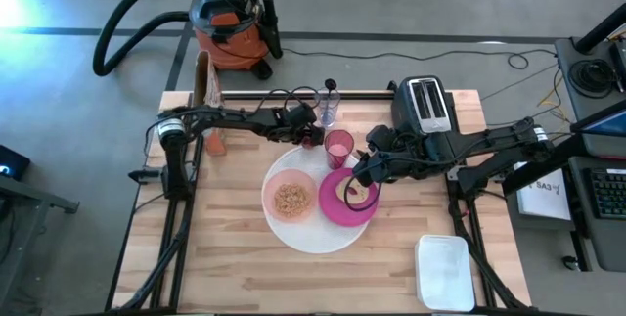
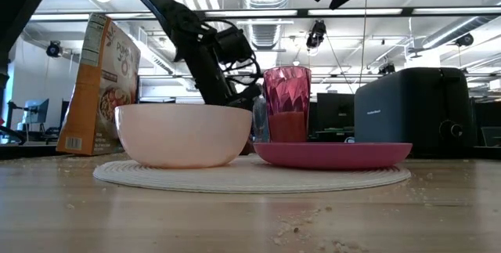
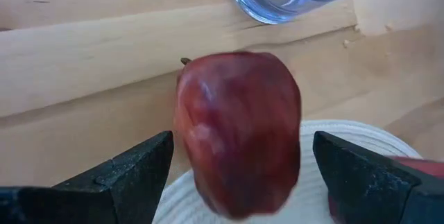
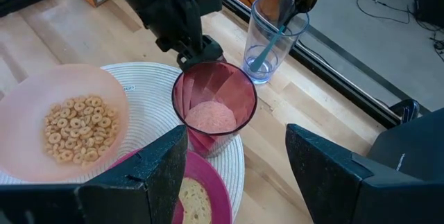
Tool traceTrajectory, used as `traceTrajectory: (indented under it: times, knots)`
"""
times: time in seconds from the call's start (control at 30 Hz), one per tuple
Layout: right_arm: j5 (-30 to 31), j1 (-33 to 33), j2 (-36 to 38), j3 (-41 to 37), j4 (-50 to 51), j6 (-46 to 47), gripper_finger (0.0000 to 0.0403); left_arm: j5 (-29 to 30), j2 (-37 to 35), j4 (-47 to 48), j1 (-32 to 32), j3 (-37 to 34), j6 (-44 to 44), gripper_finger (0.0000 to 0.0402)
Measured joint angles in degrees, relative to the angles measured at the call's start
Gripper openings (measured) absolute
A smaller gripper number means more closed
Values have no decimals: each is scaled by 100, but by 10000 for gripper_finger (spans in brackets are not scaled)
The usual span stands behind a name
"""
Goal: Arrange a breakfast setting
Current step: Put the red apple on the white table mat at the top right of the orange bowl
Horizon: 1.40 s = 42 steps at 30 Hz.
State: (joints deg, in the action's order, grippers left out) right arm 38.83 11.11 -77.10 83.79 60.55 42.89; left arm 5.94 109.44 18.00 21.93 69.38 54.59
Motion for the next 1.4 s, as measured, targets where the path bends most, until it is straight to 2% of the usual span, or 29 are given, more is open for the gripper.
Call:
traceTrajectory:
  times: [0.2,0.57,0.8,1.07,1.17,1.4]
  knots:
    - [0,1,0,0,0,0,233,-12,118,-196,92,2,-110,300]
    - [0,0,0,0,0,0,233,-135,141,-186,148,4,-349,207]
    - [0,1,0,0,0,0,233,-267,121,-200,147,4,-891,203]
    - [0,1,0,0,0,0,233,-338,-64,-653,119,-29,-1815,203]
    - [0,1,0,0,2,0,233,-359,-168,-983,110,-237,-1886,202]
    - [0,1,0,0,0,0,233,-547,-648,-3161,110,-1537,-2113,202]
